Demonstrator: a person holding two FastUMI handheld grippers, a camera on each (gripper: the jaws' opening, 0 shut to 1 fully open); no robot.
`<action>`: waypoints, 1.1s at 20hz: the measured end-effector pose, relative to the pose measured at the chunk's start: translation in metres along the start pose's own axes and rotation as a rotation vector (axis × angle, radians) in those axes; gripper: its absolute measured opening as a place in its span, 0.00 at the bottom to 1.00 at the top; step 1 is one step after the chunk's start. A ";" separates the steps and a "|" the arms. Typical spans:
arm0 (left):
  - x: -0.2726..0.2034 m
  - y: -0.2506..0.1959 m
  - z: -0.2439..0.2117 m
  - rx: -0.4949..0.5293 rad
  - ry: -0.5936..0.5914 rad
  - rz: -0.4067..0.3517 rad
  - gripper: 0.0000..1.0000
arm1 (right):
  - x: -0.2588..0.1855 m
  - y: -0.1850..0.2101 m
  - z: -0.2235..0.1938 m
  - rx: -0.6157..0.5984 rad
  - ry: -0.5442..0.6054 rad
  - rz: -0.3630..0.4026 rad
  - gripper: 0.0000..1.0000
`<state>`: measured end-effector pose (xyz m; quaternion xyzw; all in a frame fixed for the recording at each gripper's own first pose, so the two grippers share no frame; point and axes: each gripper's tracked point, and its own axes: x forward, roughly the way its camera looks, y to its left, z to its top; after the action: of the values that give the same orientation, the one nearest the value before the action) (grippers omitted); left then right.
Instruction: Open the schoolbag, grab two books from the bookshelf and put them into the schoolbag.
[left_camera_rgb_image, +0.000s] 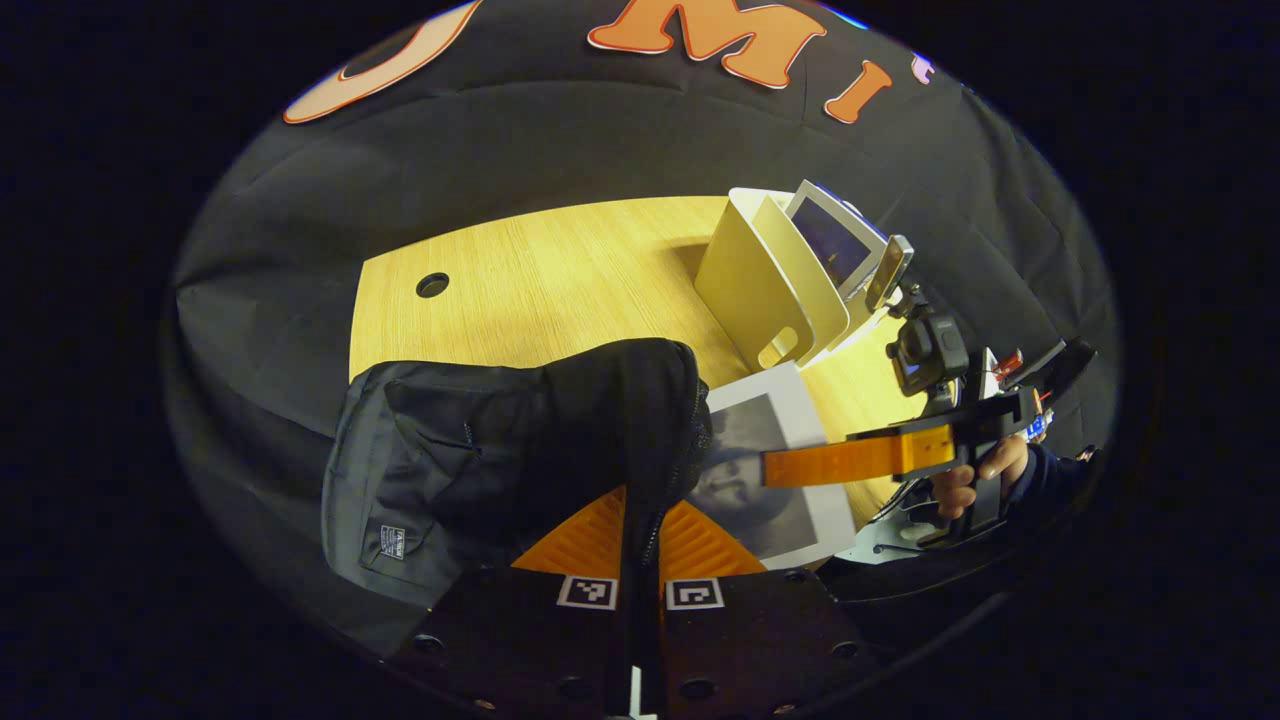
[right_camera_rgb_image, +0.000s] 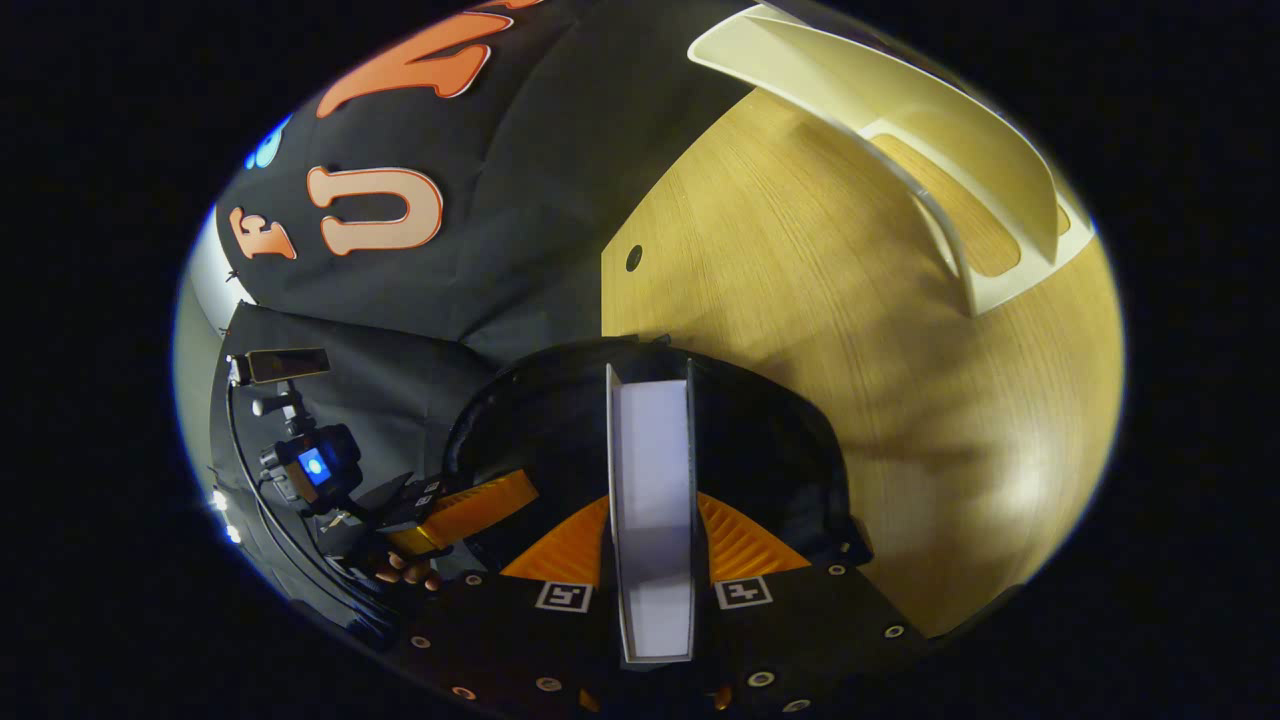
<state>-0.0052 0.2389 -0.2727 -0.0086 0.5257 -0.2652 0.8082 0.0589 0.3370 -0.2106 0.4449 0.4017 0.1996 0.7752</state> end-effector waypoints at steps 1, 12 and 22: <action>0.000 0.000 0.000 -0.003 0.001 0.000 0.04 | 0.007 0.000 0.001 0.005 -0.010 0.009 0.30; 0.001 -0.014 0.005 -0.025 -0.014 -0.048 0.04 | 0.074 0.006 0.005 0.094 -0.138 0.073 0.30; 0.002 -0.018 0.001 -0.071 -0.011 -0.029 0.04 | 0.055 -0.047 -0.027 0.027 -0.016 -0.211 0.92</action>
<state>-0.0119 0.2222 -0.2687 -0.0464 0.5304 -0.2580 0.8062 0.0679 0.3639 -0.2827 0.4121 0.4429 0.1080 0.7889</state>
